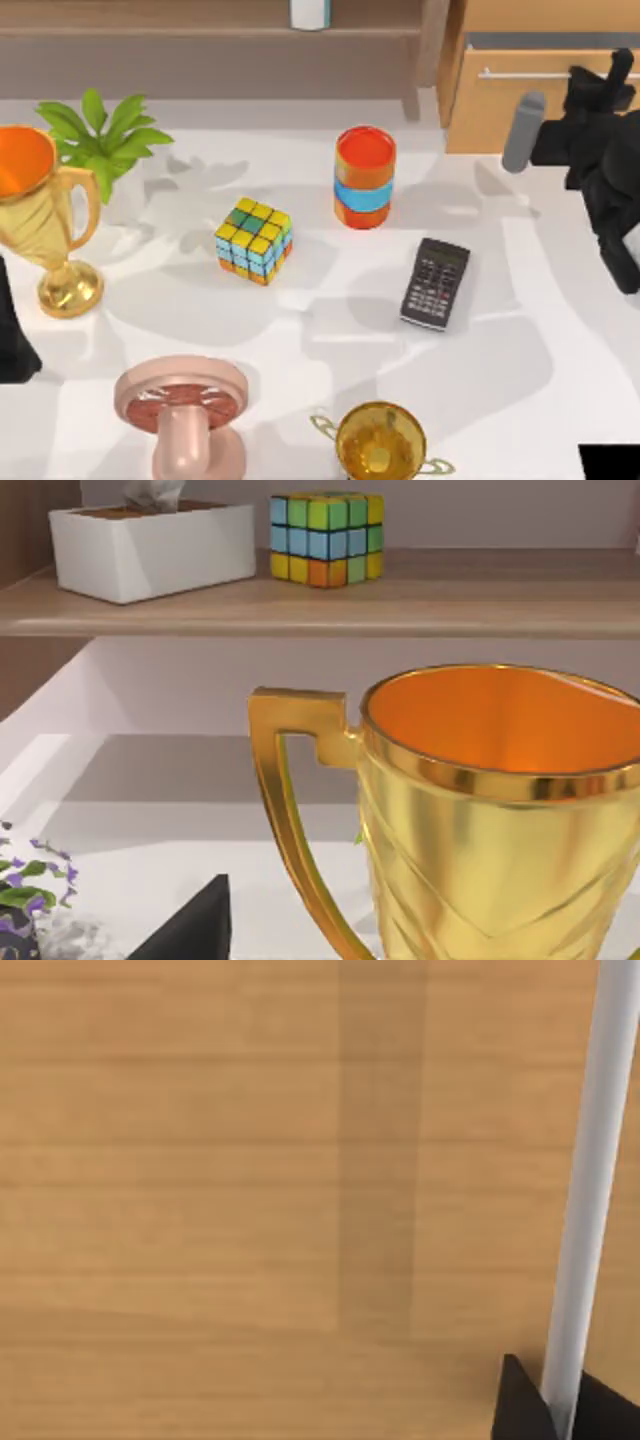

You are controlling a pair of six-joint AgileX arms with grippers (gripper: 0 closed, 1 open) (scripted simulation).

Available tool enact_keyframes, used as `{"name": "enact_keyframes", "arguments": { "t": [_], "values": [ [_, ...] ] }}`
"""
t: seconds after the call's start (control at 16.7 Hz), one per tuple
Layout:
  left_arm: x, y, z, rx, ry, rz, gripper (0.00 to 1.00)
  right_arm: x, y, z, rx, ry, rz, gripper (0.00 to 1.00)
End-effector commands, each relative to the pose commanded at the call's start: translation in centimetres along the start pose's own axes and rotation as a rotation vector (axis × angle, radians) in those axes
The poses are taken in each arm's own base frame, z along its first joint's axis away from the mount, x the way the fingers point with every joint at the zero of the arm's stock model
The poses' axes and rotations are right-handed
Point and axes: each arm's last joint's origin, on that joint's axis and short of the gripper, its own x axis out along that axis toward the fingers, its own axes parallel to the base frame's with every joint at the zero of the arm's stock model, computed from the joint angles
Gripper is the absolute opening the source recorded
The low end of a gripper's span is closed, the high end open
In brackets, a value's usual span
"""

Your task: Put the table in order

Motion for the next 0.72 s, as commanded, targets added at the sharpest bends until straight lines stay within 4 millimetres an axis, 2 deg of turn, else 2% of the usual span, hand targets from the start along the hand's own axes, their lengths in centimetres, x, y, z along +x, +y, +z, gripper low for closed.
{"name": "enact_keyframes", "arguments": {
  "t": [0.3, 0.6, 0.72],
  "values": [
    [0.0, 0.0, 0.0, 0.000, 0.000, 0.000, 1.00, 3.6, 0.1, 0.1, 0.001, -0.005, 0.005, 0.00],
    [0.0, 0.0, 0.0, 0.000, 0.000, 0.000, 1.00, 4.2, 0.0, 0.1, 0.000, -0.005, 0.005, 0.00],
    [0.0, 0.0, 0.0, 0.000, 0.000, 0.000, 1.00, 4.2, 0.0, 0.1, 0.000, -0.005, 0.005, 0.15]
  ]
}}
